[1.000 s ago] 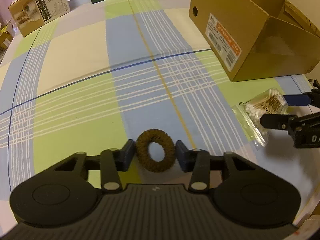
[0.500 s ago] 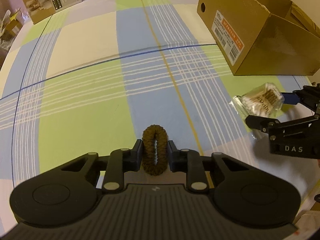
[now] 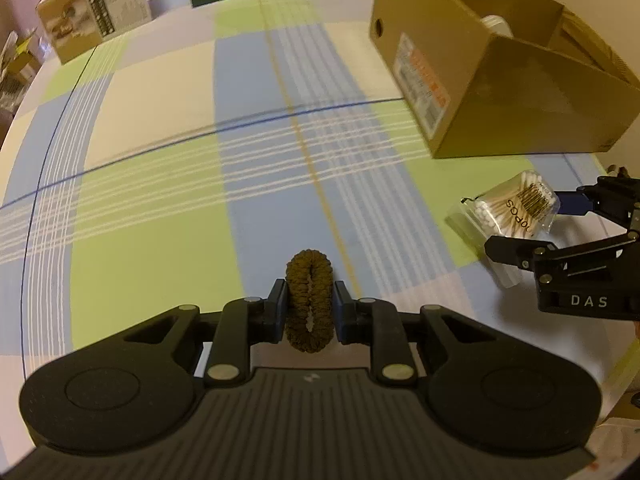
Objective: Organize objects
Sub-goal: 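Carry the hair tie with the left tool while the right tool carries the swab bag to the box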
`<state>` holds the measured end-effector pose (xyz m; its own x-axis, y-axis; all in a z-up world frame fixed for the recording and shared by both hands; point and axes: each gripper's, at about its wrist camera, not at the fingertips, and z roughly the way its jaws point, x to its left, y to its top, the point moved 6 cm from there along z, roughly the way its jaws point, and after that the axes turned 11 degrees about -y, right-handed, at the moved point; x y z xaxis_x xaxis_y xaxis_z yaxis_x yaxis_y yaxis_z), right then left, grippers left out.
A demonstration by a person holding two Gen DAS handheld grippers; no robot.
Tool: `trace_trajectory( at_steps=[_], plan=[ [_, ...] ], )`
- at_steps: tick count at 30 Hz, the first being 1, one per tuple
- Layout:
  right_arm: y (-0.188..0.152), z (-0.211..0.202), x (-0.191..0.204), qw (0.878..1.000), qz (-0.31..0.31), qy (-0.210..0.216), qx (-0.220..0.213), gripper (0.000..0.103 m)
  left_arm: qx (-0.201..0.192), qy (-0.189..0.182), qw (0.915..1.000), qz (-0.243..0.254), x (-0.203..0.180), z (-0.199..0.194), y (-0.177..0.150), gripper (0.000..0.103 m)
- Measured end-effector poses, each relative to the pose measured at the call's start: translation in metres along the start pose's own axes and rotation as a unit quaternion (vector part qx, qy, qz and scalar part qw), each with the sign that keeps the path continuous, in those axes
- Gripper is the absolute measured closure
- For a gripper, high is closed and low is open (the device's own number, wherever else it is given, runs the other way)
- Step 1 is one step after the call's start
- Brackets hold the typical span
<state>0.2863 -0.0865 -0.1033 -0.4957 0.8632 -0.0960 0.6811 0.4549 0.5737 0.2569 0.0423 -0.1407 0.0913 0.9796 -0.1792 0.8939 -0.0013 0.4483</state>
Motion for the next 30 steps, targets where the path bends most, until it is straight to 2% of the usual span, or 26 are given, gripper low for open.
trace_trajectory(
  at_steps=[18,30],
  plan=[
    [0.009,-0.063,-0.042,0.998,0.049,0.002,-0.049,0.036,-0.058,-0.025,0.9963,0.059,-0.068,-0.037,0.035,0.084],
    [0.019,-0.099,-0.093,0.993,0.082,-0.016,-0.085,0.036,-0.083,-0.03,0.9921,0.089,-0.108,-0.045,0.065,0.084]
  ],
)
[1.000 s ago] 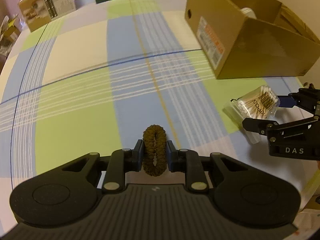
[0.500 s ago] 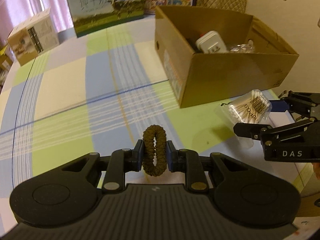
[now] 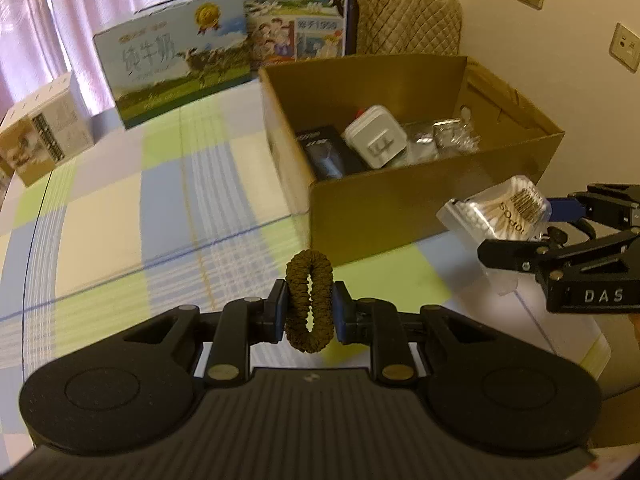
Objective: Organize objects
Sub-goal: 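Carry the hair tie with the left tool while the right tool carries the swab bag to the box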
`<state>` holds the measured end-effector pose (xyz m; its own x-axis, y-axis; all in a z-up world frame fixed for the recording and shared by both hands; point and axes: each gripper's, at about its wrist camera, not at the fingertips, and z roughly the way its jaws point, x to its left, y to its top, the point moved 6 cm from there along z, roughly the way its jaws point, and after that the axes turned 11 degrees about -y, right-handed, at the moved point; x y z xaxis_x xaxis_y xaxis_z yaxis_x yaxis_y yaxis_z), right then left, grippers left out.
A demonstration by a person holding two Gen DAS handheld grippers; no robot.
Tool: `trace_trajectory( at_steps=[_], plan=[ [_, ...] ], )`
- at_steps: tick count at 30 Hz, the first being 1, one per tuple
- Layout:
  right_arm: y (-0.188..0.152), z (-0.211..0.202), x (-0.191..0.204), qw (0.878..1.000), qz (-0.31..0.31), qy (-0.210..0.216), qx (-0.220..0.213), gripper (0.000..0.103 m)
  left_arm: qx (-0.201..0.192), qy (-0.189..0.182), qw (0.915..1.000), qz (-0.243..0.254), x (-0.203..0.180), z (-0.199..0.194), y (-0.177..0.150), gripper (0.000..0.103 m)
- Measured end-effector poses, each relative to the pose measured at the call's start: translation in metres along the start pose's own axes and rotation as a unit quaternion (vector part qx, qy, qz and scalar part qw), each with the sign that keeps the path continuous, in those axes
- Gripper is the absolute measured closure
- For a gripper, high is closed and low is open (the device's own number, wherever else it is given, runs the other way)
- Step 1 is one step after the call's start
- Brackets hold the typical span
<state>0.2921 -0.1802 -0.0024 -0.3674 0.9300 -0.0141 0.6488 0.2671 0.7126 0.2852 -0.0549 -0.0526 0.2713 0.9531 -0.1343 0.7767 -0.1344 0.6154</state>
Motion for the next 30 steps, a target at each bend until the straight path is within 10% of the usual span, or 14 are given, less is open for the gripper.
trace_trajectory(
  at_steps=[30],
  plan=[
    [0.064,0.017,-0.132,0.996,0.051,-0.061,-0.048,0.036,-0.031,-0.017,0.9982,0.048,-0.063,0.065,0.114,0.083]
  ],
)
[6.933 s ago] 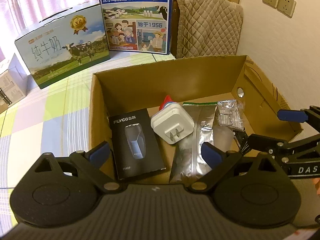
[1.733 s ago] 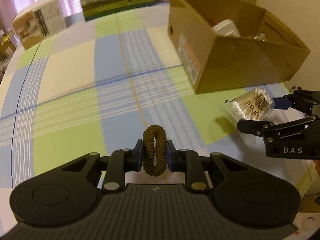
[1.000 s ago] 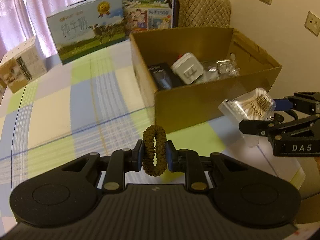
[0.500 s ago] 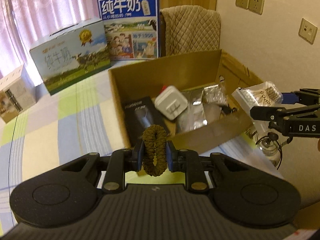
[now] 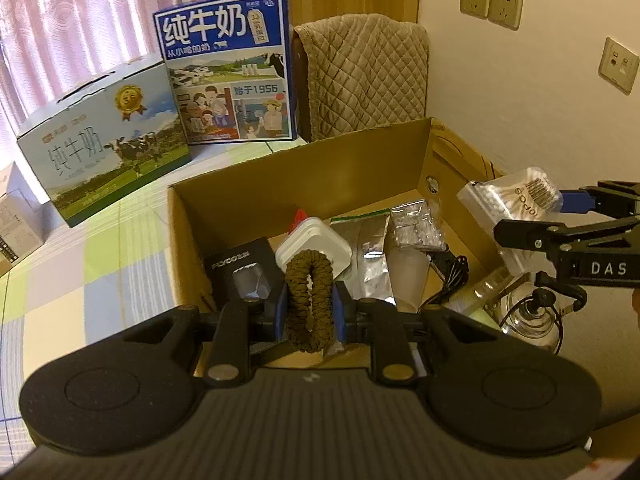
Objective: Organize objects
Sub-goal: 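Carry the hair tie with the left tool while the right tool carries the swab bag to the box, then release the hair tie with the left tool while the right tool releases the swab bag into the box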
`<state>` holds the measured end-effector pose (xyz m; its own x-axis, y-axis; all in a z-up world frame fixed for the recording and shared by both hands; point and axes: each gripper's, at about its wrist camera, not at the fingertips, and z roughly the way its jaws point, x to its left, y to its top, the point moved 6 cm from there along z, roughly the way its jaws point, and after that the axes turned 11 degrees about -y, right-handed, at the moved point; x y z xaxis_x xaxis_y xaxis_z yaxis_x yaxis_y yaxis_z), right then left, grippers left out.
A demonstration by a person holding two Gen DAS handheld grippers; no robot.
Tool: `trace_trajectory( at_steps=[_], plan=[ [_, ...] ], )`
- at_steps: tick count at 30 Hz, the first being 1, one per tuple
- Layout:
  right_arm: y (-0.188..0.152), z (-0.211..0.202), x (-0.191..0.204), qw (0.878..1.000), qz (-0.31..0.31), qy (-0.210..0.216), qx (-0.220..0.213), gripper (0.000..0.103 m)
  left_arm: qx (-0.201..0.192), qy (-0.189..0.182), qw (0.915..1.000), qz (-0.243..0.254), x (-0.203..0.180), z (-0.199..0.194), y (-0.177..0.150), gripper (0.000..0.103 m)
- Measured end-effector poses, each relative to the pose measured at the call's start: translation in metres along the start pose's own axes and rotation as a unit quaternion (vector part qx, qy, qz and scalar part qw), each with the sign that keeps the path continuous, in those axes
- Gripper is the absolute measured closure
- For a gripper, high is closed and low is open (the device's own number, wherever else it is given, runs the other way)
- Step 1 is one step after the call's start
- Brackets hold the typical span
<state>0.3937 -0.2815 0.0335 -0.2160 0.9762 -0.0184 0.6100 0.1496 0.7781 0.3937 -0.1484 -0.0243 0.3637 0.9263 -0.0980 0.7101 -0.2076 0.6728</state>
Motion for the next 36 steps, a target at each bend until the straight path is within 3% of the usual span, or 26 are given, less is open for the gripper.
trace_trajectory(
  at_steps=[21,25,29,32,36],
  plan=[
    [0.001,0.043,-0.007,0.999,-0.003,0.013,0.029,0.036,0.05,-0.002,0.9987,-0.014,0.003,0.062,0.006,0.08],
    [0.002,0.046,-0.007,0.999,0.0,0.014,0.032,0.036,0.047,-0.001,0.9988,-0.014,0.004,0.067,0.008,0.07],
    [0.003,0.049,-0.01,0.999,0.008,0.014,0.032,0.036,0.038,0.006,0.9989,-0.025,0.009,0.065,0.012,0.043],
    [0.004,0.052,-0.011,0.999,0.008,0.016,0.035,0.036,0.032,0.015,0.999,-0.029,0.014,0.061,0.013,0.029],
    [0.003,0.056,-0.008,0.999,0.006,0.023,0.04,0.036,0.027,0.025,0.9985,-0.042,0.023,0.055,0.014,0.023]
  ],
)
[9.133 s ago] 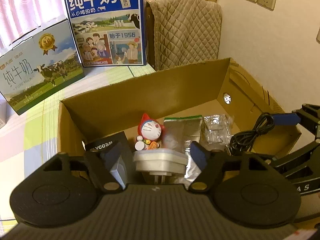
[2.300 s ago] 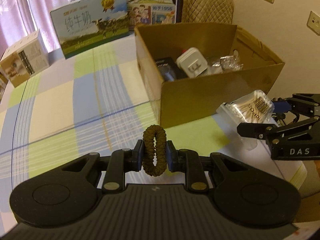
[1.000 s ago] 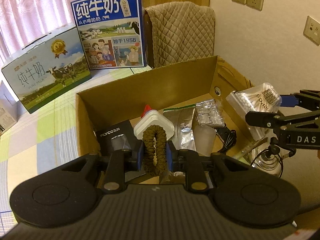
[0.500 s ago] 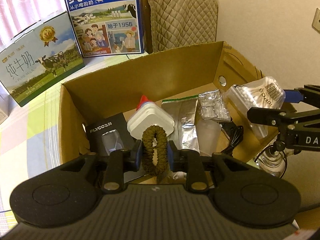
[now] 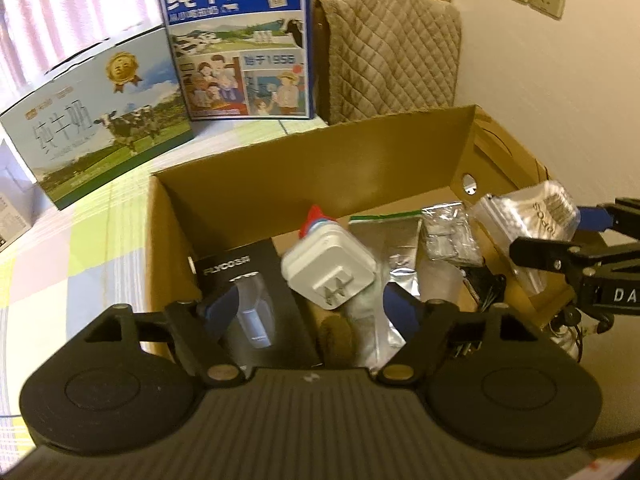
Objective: Organize objects
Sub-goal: 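Release the hair tie with the left tool while the right tool releases the swab bag into the box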
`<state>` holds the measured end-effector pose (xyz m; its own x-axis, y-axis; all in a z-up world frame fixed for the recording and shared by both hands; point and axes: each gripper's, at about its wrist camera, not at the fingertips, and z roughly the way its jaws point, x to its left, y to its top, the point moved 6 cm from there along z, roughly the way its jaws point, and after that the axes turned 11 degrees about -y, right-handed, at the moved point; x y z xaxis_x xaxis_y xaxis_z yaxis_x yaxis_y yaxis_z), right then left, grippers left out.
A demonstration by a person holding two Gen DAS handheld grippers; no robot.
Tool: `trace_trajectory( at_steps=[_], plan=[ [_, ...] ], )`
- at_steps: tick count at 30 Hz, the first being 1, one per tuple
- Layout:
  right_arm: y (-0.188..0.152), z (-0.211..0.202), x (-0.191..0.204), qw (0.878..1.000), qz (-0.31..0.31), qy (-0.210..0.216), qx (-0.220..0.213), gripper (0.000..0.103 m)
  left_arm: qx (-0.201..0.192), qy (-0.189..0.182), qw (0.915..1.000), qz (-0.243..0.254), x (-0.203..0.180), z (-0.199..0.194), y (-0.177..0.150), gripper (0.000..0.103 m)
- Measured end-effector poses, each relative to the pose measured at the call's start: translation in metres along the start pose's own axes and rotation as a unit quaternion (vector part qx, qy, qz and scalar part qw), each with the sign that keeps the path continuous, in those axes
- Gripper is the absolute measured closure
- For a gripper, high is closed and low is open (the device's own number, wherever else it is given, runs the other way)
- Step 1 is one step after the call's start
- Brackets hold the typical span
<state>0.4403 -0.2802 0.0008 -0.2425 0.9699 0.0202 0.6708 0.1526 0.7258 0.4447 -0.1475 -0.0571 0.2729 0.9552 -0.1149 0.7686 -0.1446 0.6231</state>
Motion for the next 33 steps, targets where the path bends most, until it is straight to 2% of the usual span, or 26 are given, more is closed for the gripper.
trace_trajectory(
  at_steps=[2,7,14,20,33],
  plan=[
    [0.0,0.004,0.003,1.0,-0.001,0.008,0.004,0.036,-0.003,0.008,0.9999,-0.007,0.005,-0.004,0.0,0.019],
    [0.002,0.012,0.012,1.0,-0.005,0.028,0.008,0.034,-0.007,0.024,0.9994,-0.025,0.016,-0.013,-0.002,0.018],
    [0.005,0.019,0.018,0.999,-0.012,0.032,0.003,0.017,-0.016,0.05,0.9974,-0.049,0.026,-0.029,-0.007,0.01],
    [0.003,0.017,0.019,0.999,-0.013,0.033,0.0,0.016,-0.03,0.067,0.9953,-0.063,0.029,-0.044,-0.01,0.003],
    [-0.009,0.0,0.017,1.0,-0.008,0.006,0.005,0.016,-0.067,0.073,0.9923,-0.074,0.028,-0.076,-0.017,0.001]
  ],
)
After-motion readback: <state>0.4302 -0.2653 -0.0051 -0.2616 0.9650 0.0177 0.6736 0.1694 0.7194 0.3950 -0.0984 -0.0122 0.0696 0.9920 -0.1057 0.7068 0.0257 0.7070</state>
